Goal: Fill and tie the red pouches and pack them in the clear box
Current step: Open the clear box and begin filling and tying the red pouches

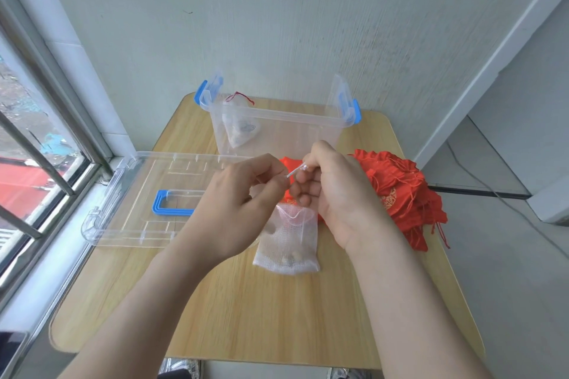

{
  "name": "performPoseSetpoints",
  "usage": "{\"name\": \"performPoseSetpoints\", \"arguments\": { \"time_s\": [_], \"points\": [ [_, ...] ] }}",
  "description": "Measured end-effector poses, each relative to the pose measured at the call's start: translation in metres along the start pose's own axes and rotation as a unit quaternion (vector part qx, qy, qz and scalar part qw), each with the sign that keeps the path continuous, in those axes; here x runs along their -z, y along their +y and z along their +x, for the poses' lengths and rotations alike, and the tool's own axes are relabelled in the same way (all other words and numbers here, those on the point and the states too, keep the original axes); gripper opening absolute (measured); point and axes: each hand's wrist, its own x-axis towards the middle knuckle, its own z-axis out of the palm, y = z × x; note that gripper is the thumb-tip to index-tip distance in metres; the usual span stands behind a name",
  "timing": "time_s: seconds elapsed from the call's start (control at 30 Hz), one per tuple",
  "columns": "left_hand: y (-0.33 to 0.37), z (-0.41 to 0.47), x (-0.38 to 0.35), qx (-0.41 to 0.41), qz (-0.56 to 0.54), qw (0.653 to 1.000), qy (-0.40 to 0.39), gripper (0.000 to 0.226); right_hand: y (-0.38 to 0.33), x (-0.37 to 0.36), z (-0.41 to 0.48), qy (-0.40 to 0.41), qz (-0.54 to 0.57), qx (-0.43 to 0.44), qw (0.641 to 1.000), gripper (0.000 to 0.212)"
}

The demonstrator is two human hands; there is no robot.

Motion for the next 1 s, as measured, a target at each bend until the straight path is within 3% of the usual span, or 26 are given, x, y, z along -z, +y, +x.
{"name": "performPoseSetpoints", "arguments": {
  "time_s": [0.17,0.27,0.43,0.5,0.6,0.73,0.83,1.0],
  "points": [
    [-0.002,0.002,-0.001,0.012,-0.025,1.000,-0.012,0.026,0.004,0.002,0.001,0.019,-0.061,0.076,0.995,0.024],
    [-0.006,0.004,0.002,0.019,-0.060,0.998,0.025,0.022,0.004,0.008,0.001,-0.007,-0.086,0.113,0.990,0.012],
    [-0.015,0.009,0.004,0.070,-0.162,0.982,0.070,0.017,0.020,0.003,0.005,-0.098,-0.267,0.158,0.945,0.048],
    [-0.013,0.011,0.005,0.083,-0.175,0.979,0.066,0.018,0.026,-0.002,0.008,-0.097,-0.297,0.187,0.931,0.042],
    [-0.004,0.012,0.008,0.102,-0.231,0.965,0.065,0.019,0.025,-0.008,0.013,-0.084,-0.307,0.223,0.921,0.014],
    [-0.014,0.022,0.010,0.129,-0.199,0.958,0.163,0.024,0.026,-0.016,0.026,-0.012,-0.291,0.271,0.917,0.030],
    [-0.020,0.028,0.013,0.199,-0.229,0.919,0.250,0.032,0.022,-0.026,0.038,0.079,-0.246,0.338,0.905,0.027],
    [-0.027,0.036,0.019,0.294,-0.255,0.883,0.262,0.041,-0.011,-0.053,0.074,0.179,-0.174,0.414,0.876,0.018]
  ]
}}
